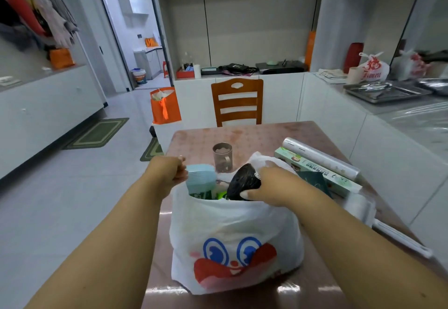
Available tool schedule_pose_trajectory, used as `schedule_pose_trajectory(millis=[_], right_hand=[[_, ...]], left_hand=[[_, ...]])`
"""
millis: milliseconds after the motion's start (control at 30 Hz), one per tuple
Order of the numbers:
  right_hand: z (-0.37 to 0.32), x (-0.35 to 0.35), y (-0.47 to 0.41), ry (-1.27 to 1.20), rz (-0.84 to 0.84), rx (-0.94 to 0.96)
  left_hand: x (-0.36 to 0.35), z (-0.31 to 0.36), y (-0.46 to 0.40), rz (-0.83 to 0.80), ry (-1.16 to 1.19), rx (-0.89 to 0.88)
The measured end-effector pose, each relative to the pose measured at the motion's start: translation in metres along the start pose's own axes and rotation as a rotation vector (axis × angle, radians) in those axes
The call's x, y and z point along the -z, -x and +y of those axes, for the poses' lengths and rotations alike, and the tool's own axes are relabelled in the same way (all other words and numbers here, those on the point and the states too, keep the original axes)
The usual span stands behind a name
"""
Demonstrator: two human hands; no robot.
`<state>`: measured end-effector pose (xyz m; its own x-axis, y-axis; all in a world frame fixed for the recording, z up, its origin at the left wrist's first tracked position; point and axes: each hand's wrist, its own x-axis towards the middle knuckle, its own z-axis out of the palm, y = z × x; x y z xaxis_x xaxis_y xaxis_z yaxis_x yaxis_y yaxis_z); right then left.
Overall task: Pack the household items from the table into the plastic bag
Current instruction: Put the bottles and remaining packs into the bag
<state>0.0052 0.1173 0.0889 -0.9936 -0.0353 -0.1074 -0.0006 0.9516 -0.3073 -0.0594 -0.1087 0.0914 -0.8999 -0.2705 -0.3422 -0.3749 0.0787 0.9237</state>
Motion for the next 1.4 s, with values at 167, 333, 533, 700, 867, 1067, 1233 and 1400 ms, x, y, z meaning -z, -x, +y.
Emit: schedule_pose_trajectory(millis=[167, 333, 533, 700, 867, 1067, 1233, 1400], right_hand=[[0.003, 0.001, -0.006, 0.061, -0.028, 0.004], [0.005, -0.001, -0.012, 0.063, -0.014, -0.054], [0.001, 0.002, -0.015, 0.149, -0.079, -0.057], [-0.001, 0.007, -0.011, -0.077, -0.063, -0.048], [0.008, 0.018, -0.041, 0.168, 0.308, -0.149], [0.035, 0.001, -0.081, -0.311, -0.055, -0.272], [0.025, 0.029, -0.066, -1.257, 0.229, -0.15], [0.017, 0.065, -0.044, -1.565, -0.011, -0.08]], left_hand=[[0.01, -0.006, -0.019, 0.138, -0.3, -0.122], [0.001, -0.016, -0.034, -0.011, -0.297, -0.182], [-0.028, -0.031, -0.06, -0.053, -0.616, -0.223], [-0.039, -0.028, -0.066, 0.058, -0.643, -0.244], [-0.04, -0.032, -0.074, 0.075, -0.535, -0.21], [-0.033, -0.028, -0.069, 0.055, -0.53, -0.186], [-0.024, -0.013, -0.058, 0.05, -0.525, -0.249], [-0.021, 0.02, -0.024, -0.137, -0.421, -0.215]])
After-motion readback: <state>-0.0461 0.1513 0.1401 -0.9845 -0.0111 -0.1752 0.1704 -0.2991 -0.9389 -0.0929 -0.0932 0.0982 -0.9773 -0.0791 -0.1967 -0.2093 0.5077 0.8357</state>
